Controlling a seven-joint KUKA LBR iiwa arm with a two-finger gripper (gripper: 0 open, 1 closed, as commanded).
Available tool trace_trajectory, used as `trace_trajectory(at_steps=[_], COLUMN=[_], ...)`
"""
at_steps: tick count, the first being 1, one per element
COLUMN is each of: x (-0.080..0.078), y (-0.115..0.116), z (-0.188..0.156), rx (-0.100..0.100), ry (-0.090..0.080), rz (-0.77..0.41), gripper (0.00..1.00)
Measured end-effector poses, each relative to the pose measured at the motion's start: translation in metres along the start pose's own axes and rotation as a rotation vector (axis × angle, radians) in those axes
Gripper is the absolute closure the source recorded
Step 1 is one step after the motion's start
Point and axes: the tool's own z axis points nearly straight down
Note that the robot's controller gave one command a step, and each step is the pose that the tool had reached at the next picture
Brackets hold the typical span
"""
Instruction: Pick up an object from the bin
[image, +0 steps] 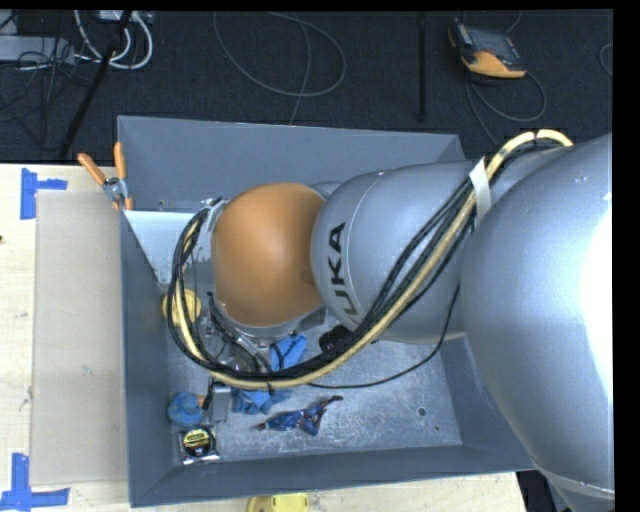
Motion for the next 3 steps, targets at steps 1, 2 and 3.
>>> trace_trajectory(at_steps=[1,2,3], x=[-0.002,0.002,0.005], y=[-0.001,-0.043,-0.08], z=[-0.005,0.039,0.061], rx=[-0.002,-0.005,0.001], ry=[-0.008,-0.012,-0.002], rz=[0.005,0.06,0.001], gripper=[0.0,0.0,0.0])
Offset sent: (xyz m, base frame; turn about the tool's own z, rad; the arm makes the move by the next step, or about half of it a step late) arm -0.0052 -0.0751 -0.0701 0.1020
